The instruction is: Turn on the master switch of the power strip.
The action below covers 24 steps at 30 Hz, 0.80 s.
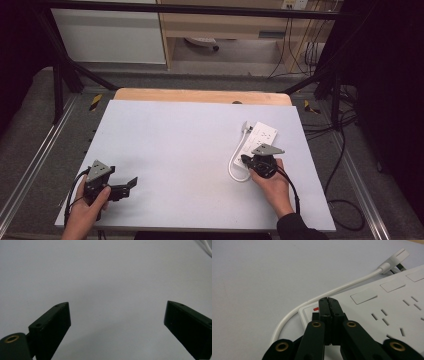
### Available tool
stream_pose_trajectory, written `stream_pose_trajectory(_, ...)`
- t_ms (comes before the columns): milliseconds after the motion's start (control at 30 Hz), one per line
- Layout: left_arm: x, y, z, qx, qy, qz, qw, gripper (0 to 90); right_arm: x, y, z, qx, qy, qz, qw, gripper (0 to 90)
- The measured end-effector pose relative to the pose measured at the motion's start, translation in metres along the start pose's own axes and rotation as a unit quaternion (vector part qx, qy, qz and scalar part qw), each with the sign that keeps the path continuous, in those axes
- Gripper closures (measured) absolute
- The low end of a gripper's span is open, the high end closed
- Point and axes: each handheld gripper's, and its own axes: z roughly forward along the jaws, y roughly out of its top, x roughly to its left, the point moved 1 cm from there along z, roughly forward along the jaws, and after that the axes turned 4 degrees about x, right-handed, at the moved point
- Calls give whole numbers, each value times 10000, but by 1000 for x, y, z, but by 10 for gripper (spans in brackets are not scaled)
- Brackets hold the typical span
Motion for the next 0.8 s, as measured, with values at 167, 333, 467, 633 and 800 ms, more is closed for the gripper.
stream_pose_trajectory(167, 0, 0, 0, -20, -2, 2, 10000, 72, 0, 0, 0, 27, 33, 47, 10000, 900)
stream_pose_trajectory(333, 0, 0, 0, -16, -11, -11, 10000, 72, 0, 1, 0, 49, 6, -12, 10000, 900)
stream_pose_trajectory(467, 0, 0, -1, -27, -3, -3, 10000, 72, 2, 2, 0, 81, -43, -81, 9999, 900)
stream_pose_trajectory(633, 0, 0, -1, -28, 3, 0, 10000, 72, 2, 2, 0, 76, -29, -63, 9999, 900)
stream_pose_trajectory(800, 0, 0, -1, -29, 3, 5, 10000, 72, 2, 1, 1, 69, -15, -55, 10000, 900)
